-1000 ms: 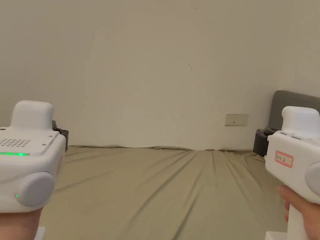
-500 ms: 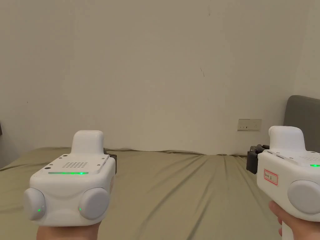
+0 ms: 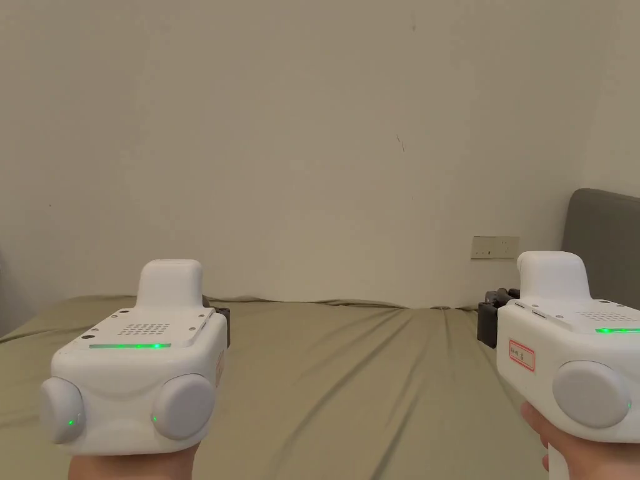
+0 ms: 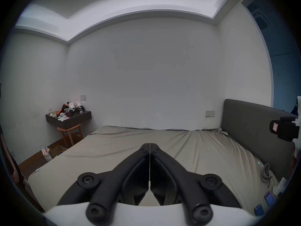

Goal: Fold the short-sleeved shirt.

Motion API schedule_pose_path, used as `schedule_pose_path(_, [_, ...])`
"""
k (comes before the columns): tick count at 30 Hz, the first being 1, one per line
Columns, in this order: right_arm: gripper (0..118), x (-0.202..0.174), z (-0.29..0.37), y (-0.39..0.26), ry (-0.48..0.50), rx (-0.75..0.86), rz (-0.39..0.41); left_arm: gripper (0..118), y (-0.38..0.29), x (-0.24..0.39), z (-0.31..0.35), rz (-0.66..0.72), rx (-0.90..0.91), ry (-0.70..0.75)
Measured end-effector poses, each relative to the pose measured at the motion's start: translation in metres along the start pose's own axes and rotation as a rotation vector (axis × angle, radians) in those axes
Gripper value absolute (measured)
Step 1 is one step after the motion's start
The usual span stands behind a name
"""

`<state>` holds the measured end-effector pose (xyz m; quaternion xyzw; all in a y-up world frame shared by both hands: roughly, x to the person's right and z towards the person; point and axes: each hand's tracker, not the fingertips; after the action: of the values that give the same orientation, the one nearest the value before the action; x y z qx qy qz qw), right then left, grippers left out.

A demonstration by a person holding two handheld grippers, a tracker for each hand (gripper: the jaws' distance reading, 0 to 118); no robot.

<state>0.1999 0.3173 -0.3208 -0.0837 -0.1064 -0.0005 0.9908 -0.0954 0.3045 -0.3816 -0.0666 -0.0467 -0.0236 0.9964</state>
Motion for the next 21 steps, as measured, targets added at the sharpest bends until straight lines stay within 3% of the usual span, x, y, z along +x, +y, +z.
schedule_pose_path(18, [3,-0.0052,0.0039,0.0056,-0.007,0.001,0.006,0,0.0055,-0.0052,0.0063,0.007,-0.002,-0.006])
schedule_pose_path(20, [15,-0.0055,0.0032,0.0060,-0.010,-0.001,0.005,0,0.0054,-0.0060,0.0059,0.005,-0.004,-0.005])
schedule_pose_path(21, [32,-0.0054,0.0029,0.0060,-0.012,-0.003,0.007,0,0.0054,-0.0062,0.0056,0.003,-0.005,-0.002])
